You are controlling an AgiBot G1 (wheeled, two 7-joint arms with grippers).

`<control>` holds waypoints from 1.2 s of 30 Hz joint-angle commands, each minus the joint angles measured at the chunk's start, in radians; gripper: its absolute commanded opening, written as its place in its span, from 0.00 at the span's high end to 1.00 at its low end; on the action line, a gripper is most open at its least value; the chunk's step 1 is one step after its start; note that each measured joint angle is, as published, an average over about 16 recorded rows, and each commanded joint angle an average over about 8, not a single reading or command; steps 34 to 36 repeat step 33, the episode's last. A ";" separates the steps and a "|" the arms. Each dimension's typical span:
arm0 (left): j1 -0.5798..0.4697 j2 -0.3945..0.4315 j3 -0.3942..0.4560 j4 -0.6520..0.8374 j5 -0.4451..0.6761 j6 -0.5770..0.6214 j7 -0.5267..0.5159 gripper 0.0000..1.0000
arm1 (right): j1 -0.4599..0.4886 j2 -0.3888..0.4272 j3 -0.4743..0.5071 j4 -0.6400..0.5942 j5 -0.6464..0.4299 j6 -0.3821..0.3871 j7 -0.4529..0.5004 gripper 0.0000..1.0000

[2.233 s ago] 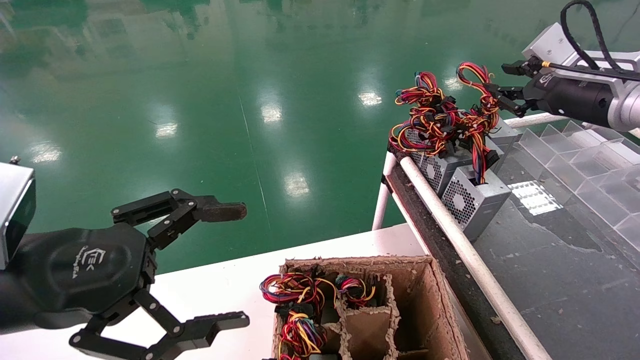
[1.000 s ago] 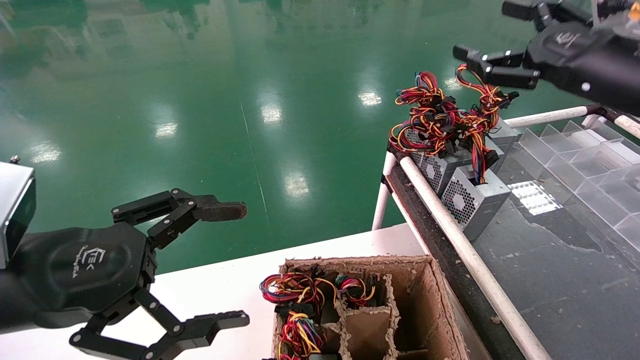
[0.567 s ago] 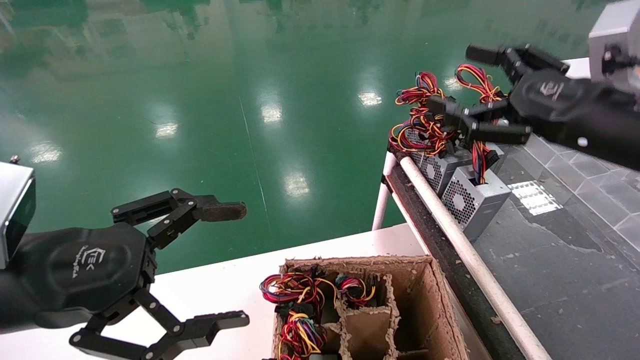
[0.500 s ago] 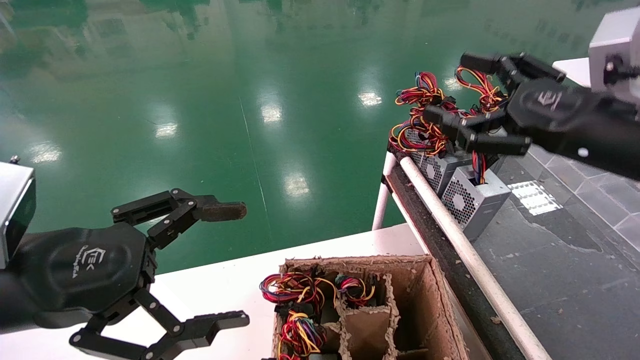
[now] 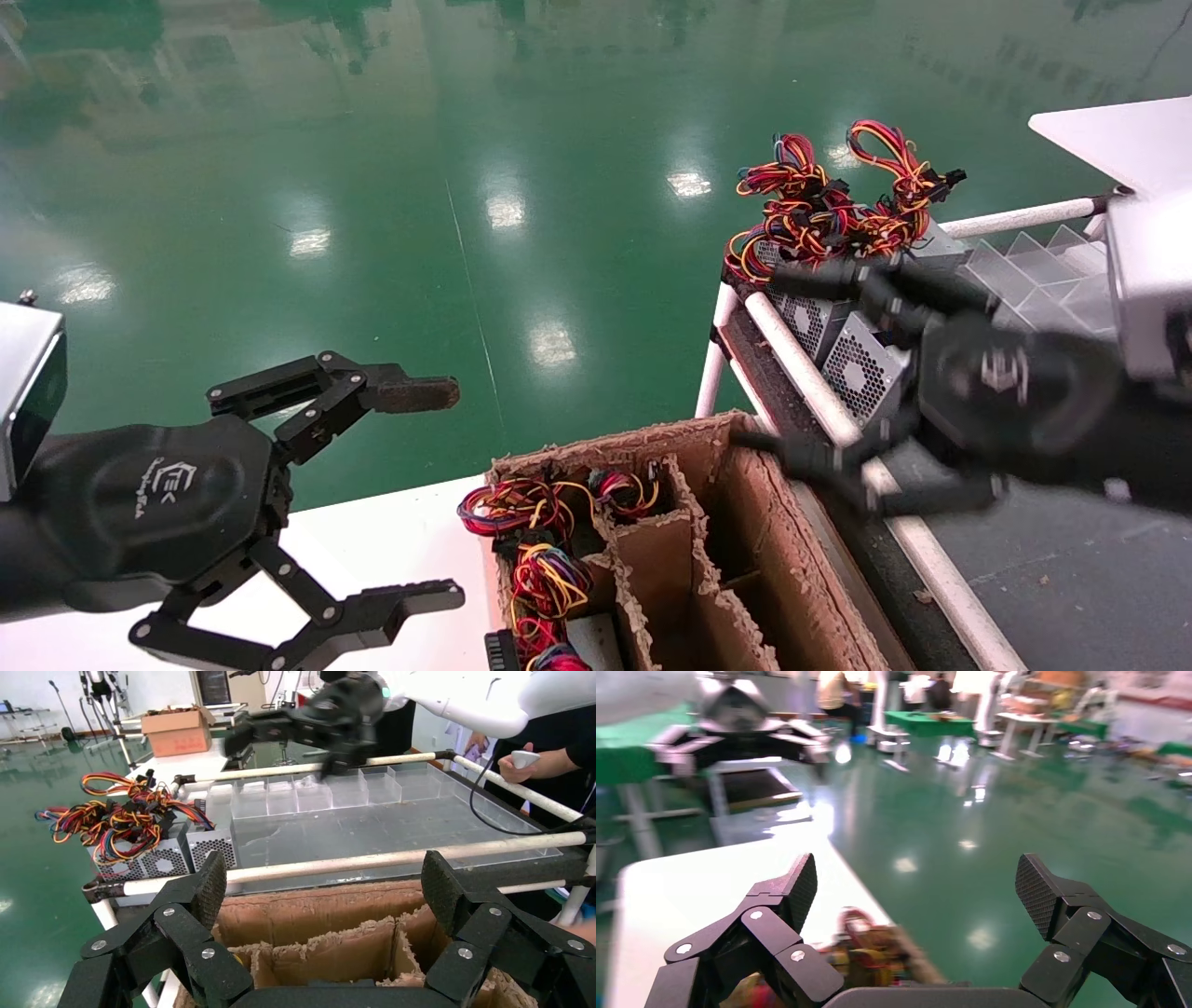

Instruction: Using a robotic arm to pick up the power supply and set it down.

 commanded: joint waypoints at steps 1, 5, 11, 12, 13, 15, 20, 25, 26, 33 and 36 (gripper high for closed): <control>0.000 0.000 0.000 0.000 0.000 0.000 0.000 0.00 | -0.032 0.014 0.006 0.045 0.017 -0.020 0.023 0.00; 0.000 0.000 0.000 0.000 0.000 0.000 0.000 0.00 | -0.083 0.037 0.016 0.118 0.044 -0.052 0.061 0.00; 0.000 0.000 0.000 0.000 0.000 0.000 0.000 0.00 | -0.128 0.056 0.025 0.181 0.068 -0.081 0.087 0.00; 0.000 0.000 0.000 0.000 0.000 0.000 0.000 0.00 | -0.130 0.057 0.025 0.183 0.069 -0.082 0.086 0.00; 0.000 0.000 0.000 0.000 0.000 0.000 0.000 0.00 | -0.129 0.057 0.025 0.181 0.069 -0.081 0.085 0.00; 0.000 0.000 0.000 0.000 0.000 0.000 0.000 0.00 | -0.125 0.055 0.025 0.174 0.068 -0.078 0.083 0.00; 0.000 0.000 0.000 0.000 0.000 0.000 0.000 0.00 | -0.114 0.051 0.023 0.160 0.062 -0.071 0.078 0.00; 0.000 0.000 0.000 0.000 0.000 0.000 0.000 0.01 | -0.107 0.048 0.022 0.151 0.058 -0.067 0.075 0.00; 0.000 0.000 0.000 0.000 0.000 0.000 0.000 0.01 | -0.106 0.047 0.021 0.150 0.057 -0.066 0.074 0.00; 0.000 0.000 0.000 0.000 0.000 0.000 0.000 0.00 | -0.102 0.045 0.020 0.143 0.054 -0.064 0.072 0.00; 0.000 0.000 0.000 0.000 0.000 0.000 0.000 0.00 | -0.102 0.045 0.020 0.143 0.054 -0.064 0.072 0.00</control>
